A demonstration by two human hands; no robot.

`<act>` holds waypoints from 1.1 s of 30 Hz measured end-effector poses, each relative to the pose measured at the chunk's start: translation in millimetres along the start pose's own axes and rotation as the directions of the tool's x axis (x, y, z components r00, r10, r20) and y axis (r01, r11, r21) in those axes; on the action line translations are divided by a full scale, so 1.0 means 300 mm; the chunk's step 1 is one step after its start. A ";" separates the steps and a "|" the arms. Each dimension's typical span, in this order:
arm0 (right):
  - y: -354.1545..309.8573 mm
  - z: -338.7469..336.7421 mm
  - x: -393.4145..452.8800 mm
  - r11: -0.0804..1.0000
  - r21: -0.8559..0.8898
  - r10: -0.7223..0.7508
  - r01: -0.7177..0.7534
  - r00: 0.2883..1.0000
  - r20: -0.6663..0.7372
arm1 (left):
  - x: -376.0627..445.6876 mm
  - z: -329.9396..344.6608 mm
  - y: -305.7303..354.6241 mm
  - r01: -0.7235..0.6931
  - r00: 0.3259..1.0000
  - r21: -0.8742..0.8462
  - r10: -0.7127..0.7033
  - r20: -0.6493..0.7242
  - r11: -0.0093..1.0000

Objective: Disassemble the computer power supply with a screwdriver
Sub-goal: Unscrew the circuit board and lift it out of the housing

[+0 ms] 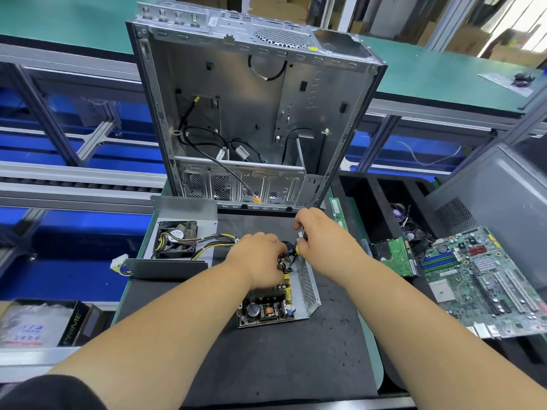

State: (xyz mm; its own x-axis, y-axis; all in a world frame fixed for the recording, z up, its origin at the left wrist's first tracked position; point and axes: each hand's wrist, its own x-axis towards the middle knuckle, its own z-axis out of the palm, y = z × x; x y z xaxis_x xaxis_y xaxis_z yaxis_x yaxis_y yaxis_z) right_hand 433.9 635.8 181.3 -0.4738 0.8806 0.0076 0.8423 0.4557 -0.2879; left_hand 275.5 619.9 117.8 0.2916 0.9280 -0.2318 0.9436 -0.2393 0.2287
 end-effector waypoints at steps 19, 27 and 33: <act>-0.018 0.000 0.009 1.000 0.020 0.001 -0.002 0.999 0.048 | -0.004 -0.006 0.004 0.007 1.000 -0.006 -0.007 0.003 1.000; -0.027 -0.002 0.008 1.000 -0.018 -0.004 0.005 0.998 0.056 | -0.007 -0.008 0.003 0.005 1.000 -0.008 -0.005 0.007 1.000; -0.023 -0.005 0.005 1.000 -0.015 0.011 -0.010 0.997 0.080 | -0.008 -0.009 0.005 -0.002 1.000 -0.010 0.001 -0.002 1.000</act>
State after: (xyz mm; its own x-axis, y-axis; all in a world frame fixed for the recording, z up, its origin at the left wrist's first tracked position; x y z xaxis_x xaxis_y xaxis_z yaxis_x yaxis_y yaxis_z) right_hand 427.9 634.1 184.7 -0.4836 0.8723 -0.0717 0.8506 0.4490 -0.2736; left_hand 275.9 618.2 121.2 0.2926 0.9284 -0.2292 0.9415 -0.2378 0.2388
